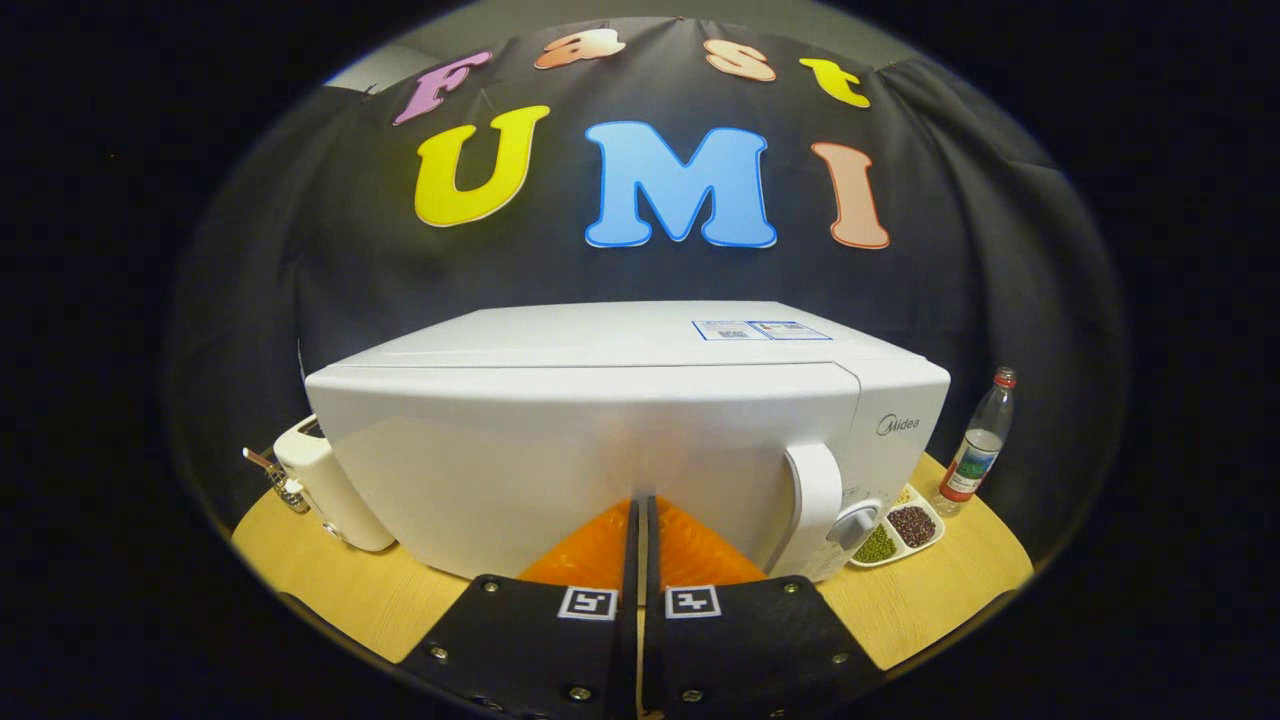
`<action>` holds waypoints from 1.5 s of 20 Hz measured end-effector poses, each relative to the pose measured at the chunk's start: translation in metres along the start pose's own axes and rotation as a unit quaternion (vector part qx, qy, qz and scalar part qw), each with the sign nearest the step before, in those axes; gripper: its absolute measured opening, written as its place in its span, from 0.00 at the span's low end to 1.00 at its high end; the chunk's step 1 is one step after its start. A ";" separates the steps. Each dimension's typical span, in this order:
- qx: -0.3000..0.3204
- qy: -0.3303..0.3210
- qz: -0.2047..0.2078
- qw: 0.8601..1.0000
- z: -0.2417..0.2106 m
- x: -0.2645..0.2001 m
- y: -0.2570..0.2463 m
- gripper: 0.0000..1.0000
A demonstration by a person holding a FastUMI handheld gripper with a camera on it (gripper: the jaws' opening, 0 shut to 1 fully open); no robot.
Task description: Open the microwave, put the food inside, and close the microwave door.
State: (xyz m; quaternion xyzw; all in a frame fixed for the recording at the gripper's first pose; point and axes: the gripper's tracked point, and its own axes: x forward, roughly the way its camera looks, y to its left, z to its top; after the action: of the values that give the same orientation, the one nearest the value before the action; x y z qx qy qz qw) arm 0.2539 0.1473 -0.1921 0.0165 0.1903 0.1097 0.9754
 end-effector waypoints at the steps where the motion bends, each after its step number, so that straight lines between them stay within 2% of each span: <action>1: -0.001 -0.006 0.001 1.000 0.004 -0.008 0.002 0.03; 7: -0.011 -0.055 -0.001 0.998 0.036 -0.070 0.001 0.03; 12: -0.004 -0.079 0.003 0.997 0.045 -0.128 0.003 0.03; 20: 0.011 -0.109 -0.005 0.994 0.027 -0.217 0.001 0.03; 22: 0.004 -0.115 -0.011 0.993 0.020 -0.233 -0.004 0.07; 24: 0.004 -0.122 -0.007 0.993 0.014 -0.249 -0.005 0.23; 25: 0.006 -0.124 -0.005 0.992 0.012 -0.254 -0.006 0.48; 26: 0.008 -0.125 -0.005 0.992 0.012 -0.258 -0.007 0.62; 28: 0.009 -0.135 -0.016 0.991 0.016 -0.263 -0.014 1.00; 30: 0.008 -0.139 -0.015 0.990 0.018 -0.269 -0.010 0.98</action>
State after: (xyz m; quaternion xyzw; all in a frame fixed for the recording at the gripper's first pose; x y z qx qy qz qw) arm 0.0199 0.0783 -0.0775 0.0367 0.0538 0.0900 0.9938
